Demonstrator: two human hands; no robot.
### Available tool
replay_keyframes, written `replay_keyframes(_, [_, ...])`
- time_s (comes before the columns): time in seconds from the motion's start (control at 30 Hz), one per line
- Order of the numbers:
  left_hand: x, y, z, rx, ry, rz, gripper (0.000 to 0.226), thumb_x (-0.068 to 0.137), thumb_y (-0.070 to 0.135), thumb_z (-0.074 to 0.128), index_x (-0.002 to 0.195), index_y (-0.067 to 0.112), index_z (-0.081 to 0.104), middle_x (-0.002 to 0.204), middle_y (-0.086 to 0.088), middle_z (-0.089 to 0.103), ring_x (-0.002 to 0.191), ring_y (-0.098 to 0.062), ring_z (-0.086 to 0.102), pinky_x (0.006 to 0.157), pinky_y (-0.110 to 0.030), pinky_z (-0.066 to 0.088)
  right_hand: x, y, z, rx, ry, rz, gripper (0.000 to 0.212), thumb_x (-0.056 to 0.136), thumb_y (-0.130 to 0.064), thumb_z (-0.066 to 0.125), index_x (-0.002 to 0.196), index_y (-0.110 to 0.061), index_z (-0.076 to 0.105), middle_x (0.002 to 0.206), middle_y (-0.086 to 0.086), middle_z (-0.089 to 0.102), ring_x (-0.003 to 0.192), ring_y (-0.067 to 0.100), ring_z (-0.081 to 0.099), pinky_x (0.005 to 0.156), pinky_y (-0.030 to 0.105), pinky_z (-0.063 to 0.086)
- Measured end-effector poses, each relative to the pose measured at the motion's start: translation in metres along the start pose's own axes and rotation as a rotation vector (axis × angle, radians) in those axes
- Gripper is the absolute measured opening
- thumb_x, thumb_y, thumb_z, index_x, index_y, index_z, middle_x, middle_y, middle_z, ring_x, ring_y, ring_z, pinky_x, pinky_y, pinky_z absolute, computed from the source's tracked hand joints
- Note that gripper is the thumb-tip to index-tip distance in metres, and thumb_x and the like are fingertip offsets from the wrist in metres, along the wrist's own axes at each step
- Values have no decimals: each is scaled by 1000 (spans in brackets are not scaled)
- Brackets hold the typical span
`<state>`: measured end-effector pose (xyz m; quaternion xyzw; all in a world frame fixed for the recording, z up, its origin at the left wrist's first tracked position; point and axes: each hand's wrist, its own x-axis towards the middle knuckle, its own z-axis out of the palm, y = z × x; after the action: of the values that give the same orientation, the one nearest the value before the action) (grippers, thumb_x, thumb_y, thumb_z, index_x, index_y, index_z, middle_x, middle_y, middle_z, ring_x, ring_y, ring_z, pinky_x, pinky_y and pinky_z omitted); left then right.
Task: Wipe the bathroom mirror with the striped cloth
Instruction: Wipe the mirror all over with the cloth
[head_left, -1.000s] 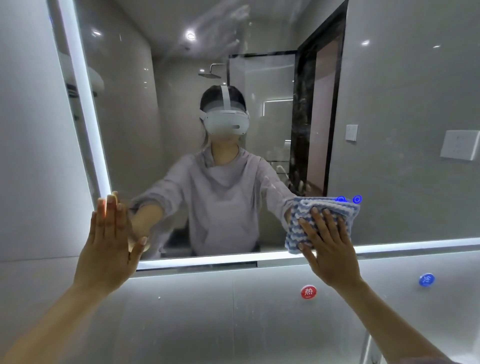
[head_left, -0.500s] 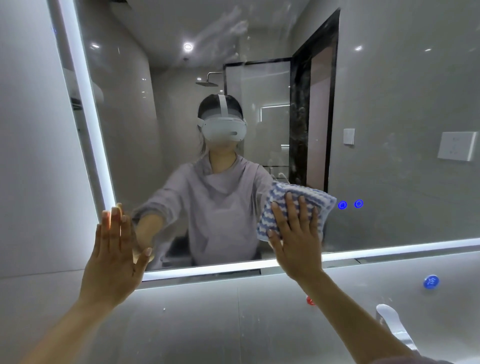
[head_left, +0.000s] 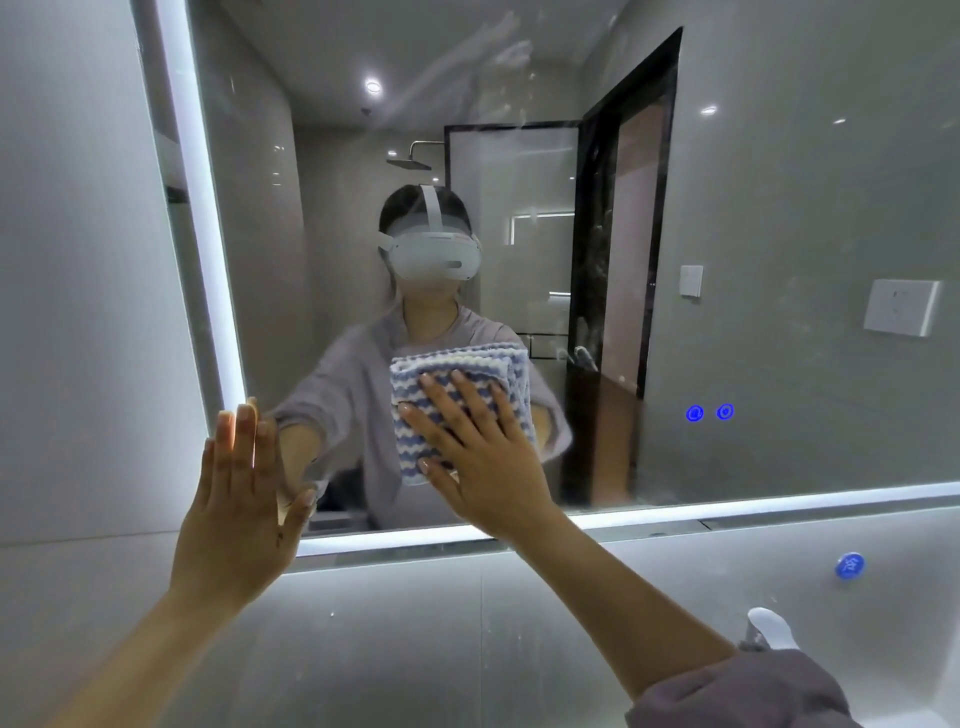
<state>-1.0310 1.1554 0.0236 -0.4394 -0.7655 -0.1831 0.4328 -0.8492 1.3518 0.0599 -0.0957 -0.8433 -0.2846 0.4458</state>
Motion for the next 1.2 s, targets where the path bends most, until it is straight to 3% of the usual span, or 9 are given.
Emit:
replay_keyframes(0.1, [0,1,-2,-2,-9,-6,80,95,57,14,150,-1,5,159,-22,2,147,-38,0,122,-37,-3,-8,16,3,-6,-16,-31,55,100,-47,31,151,-29,21,160,0,13,149,23,5,120,47,3])
replay_keyframes(0.3, [0,2,-4,13,-28,-21,82,95,58,14,149,-2,7,159,-22,2,147,-38,0,122,-37,-4,-61,56,14,-40,-53,79,55,99,-49,31,150,-27,29,160,2,17,148,27,11,120,49,6])
replay_keyframes(0.43, [1,4,-7,6,-47,-35,83,94,60,12,149,-3,6,159,-21,0,147,-36,-2,121,-36,-6,-100,81,15,-50,-70,129,55,100,-47,26,151,-28,17,159,-1,9,148,25,5,119,50,8])
replay_keyframes(0.57, [1,6,-9,7,-52,-44,85,94,61,12,149,-4,7,159,-21,1,148,-35,-3,121,-33,-8,-134,104,13,-55,-75,192,56,100,-45,25,152,-25,17,160,4,13,149,26,4,119,50,10])
replay_keyframes(0.7, [1,7,-8,16,-52,-36,84,95,60,11,149,-4,8,159,-22,2,147,-37,-2,121,-36,-6,-166,119,13,-21,-99,313,58,101,-46,21,153,-25,8,162,3,0,148,29,5,119,50,11])
replay_keyframes(0.9, [1,7,-10,40,-42,-32,81,96,56,13,148,-6,12,158,-23,3,147,-38,-1,121,-36,-5,-185,121,9,83,-135,523,59,101,-49,15,153,-24,5,162,5,-2,145,39,11,119,51,9])
replay_keyframes(1.03, [1,8,-10,40,-33,-36,81,95,56,14,147,-7,13,158,-23,5,147,-38,0,121,-36,-5,-180,112,11,107,-128,541,59,101,-47,10,153,-20,1,161,4,-13,143,41,7,119,50,2])
replay_keyframes(1.2, [1,7,-10,29,-31,-37,81,95,56,14,148,-6,14,158,-23,6,147,-38,1,121,-36,-4,-171,102,12,135,-116,587,59,101,-46,7,152,-21,-8,160,8,-9,143,43,6,116,57,8])
